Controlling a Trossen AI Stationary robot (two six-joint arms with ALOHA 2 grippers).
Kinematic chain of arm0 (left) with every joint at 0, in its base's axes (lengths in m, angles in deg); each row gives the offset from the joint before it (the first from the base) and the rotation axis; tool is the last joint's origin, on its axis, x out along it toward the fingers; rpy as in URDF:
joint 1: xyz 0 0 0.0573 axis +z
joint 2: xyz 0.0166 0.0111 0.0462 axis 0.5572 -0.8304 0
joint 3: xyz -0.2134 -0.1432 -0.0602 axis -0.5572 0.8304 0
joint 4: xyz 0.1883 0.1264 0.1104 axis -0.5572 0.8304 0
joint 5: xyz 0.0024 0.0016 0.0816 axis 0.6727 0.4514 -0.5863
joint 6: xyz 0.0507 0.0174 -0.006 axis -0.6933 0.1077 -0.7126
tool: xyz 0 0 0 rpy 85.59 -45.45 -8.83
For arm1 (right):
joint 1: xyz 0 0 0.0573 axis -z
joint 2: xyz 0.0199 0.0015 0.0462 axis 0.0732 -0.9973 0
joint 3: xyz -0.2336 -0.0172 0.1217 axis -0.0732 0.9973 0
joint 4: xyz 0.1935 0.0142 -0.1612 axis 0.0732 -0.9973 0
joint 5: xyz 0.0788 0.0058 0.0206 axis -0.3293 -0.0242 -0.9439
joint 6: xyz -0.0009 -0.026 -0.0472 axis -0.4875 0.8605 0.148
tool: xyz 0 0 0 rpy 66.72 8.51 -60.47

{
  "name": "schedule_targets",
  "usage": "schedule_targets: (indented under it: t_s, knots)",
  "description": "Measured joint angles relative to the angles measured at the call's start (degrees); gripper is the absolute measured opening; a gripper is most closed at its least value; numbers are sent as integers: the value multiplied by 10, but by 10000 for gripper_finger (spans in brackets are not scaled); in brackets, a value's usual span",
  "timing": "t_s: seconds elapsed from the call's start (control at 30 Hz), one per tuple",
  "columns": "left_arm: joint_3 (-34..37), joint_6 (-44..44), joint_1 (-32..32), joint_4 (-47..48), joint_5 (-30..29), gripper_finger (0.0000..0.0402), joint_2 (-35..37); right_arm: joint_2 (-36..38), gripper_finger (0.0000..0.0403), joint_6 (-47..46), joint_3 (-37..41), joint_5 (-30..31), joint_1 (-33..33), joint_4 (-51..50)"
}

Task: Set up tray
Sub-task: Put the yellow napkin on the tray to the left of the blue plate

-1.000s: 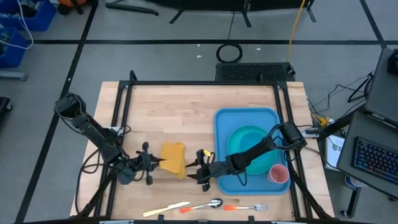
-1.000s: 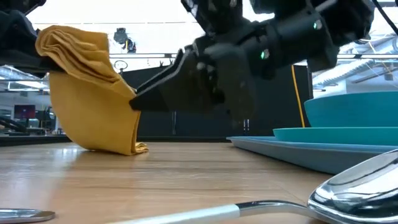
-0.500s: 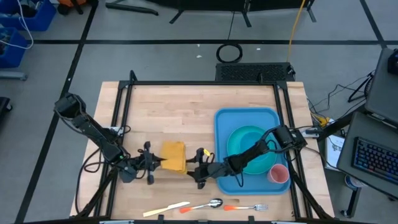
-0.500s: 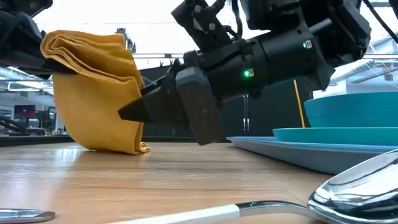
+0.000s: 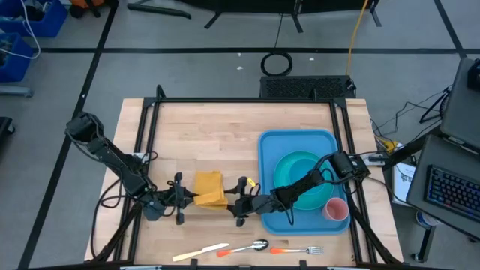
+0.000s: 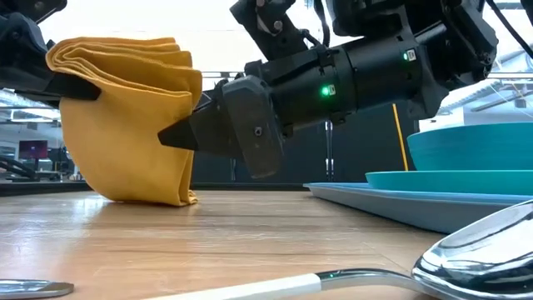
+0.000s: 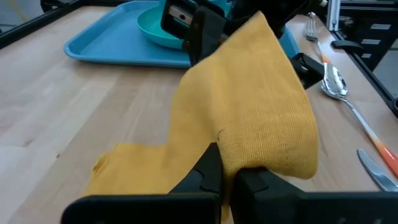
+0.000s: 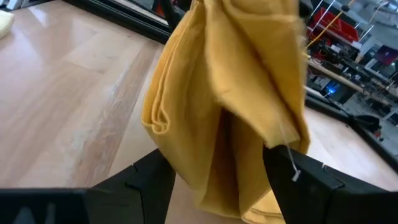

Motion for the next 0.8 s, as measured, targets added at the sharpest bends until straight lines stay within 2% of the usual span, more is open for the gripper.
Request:
schedule_targets:
  t_s: [0.2, 0.37, 0.8]
  knots:
    - [0, -3, -2, 0, -5, 7, 0, 0, 225, -68, 0, 4, -5, -16]
    - [0, -3, -12, 0, 1, 12, 0, 0, 224, -85, 0, 24, -5, -18]
    - [0, -5, -20, 0, 30, 7, 0, 0, 224, -64, 0, 47, -5, -14]
